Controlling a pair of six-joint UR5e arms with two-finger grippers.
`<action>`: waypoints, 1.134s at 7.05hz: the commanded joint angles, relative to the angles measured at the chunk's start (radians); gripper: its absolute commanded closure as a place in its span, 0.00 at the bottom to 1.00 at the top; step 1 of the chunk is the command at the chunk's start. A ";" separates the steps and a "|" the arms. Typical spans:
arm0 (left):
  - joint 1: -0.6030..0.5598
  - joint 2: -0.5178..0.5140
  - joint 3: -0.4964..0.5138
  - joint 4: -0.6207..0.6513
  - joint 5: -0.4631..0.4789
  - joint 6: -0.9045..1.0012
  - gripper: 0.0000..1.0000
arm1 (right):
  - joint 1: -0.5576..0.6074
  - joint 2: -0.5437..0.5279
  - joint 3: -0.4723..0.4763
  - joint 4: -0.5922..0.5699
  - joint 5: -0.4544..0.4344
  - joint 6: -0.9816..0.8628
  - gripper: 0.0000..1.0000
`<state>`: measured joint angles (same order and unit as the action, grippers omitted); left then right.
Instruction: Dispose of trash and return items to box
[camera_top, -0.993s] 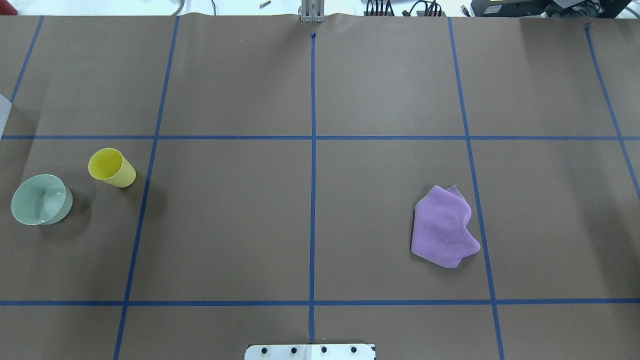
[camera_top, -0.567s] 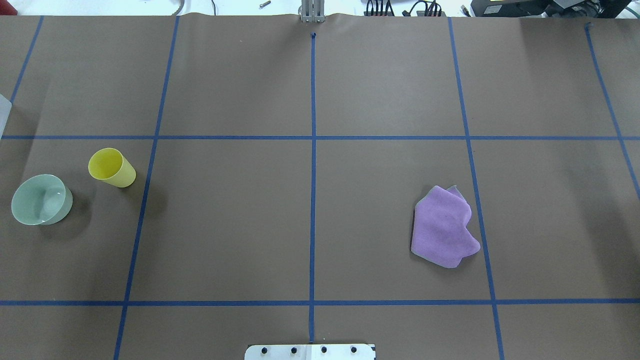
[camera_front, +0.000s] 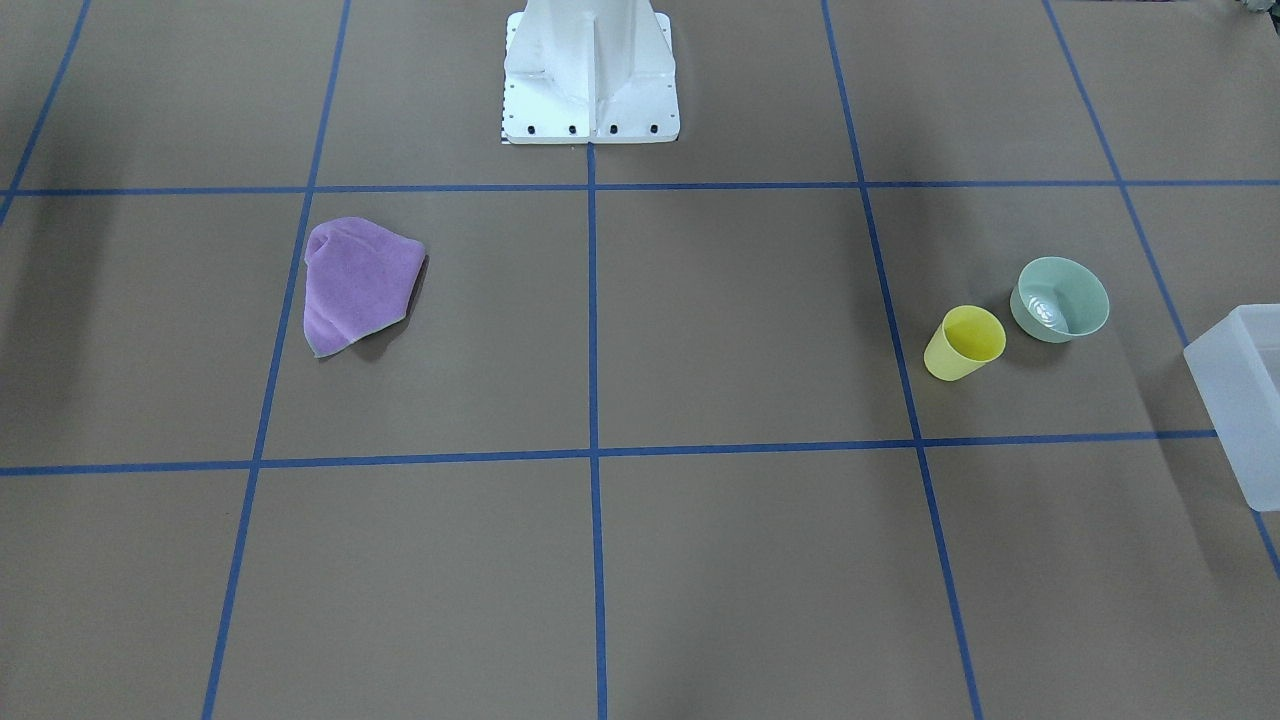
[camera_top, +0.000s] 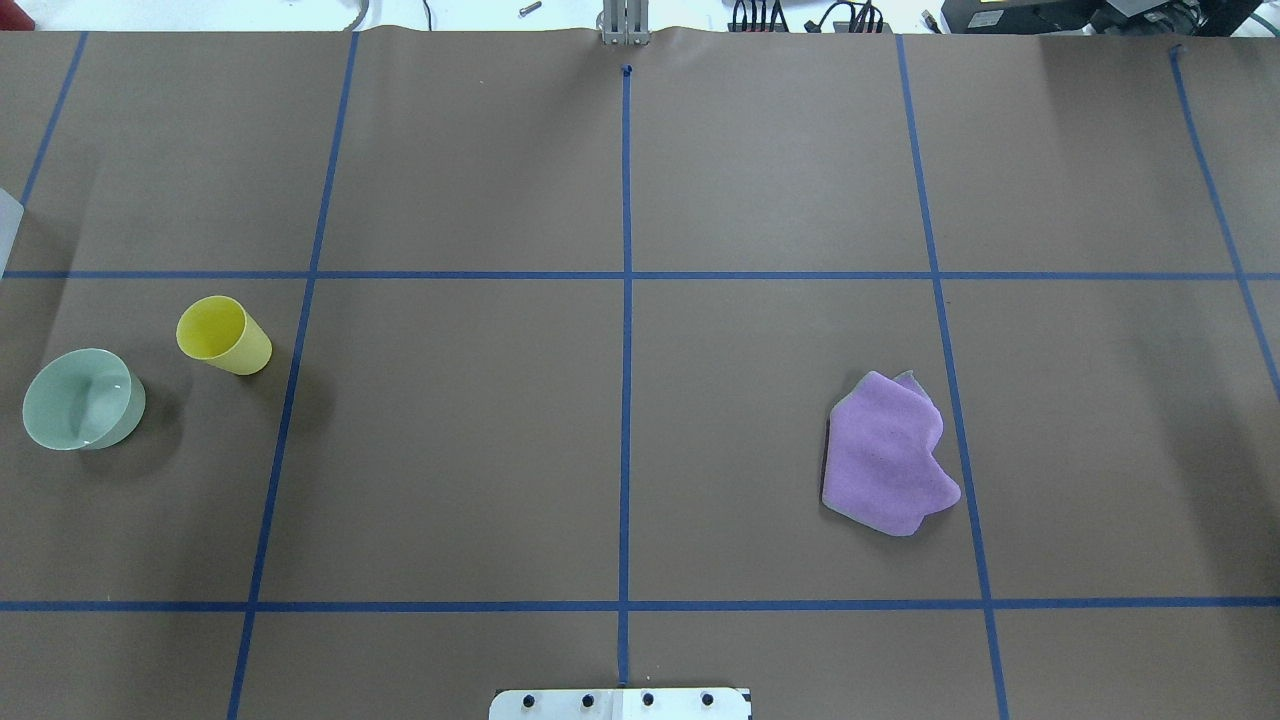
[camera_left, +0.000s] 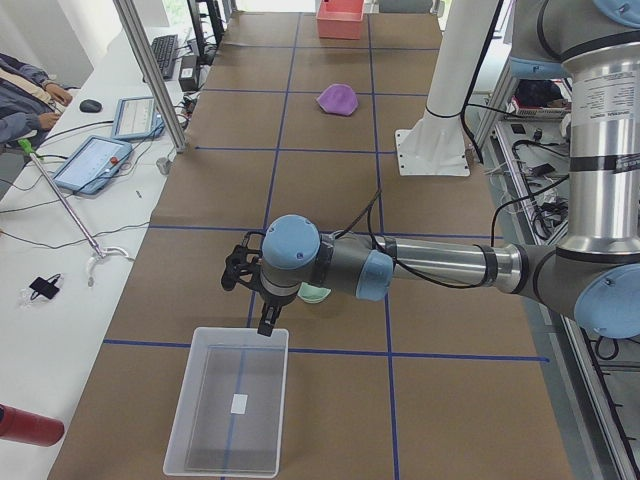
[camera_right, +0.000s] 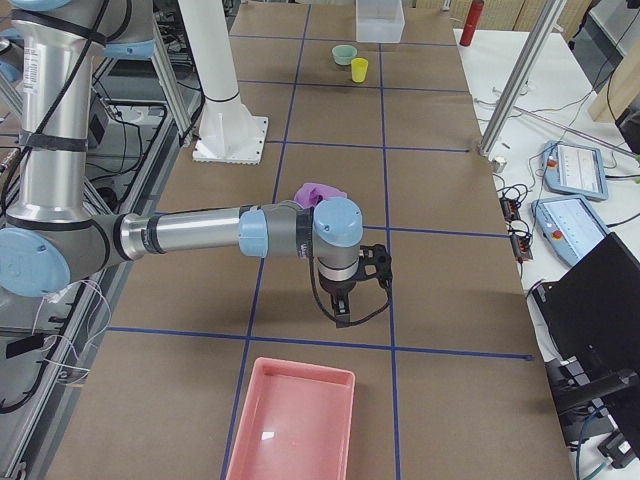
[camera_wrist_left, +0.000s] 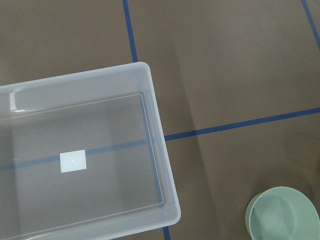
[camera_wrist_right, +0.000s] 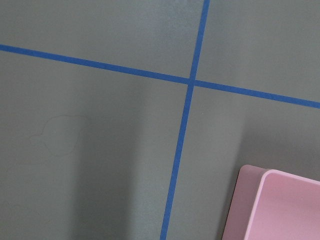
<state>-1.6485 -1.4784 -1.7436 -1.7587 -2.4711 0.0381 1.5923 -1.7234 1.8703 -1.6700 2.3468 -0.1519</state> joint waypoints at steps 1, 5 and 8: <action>0.047 0.000 -0.022 -0.011 -0.003 -0.040 0.02 | 0.000 -0.010 0.006 0.001 0.009 -0.001 0.00; 0.223 0.004 -0.050 -0.070 0.109 -0.207 0.02 | -0.002 -0.015 0.010 0.001 0.029 0.000 0.00; 0.424 0.007 -0.036 -0.203 0.205 -0.459 0.02 | -0.014 -0.012 0.012 0.003 0.042 0.008 0.00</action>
<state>-1.2965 -1.4736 -1.7873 -1.9171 -2.3023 -0.3216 1.5843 -1.7362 1.8813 -1.6683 2.3864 -0.1470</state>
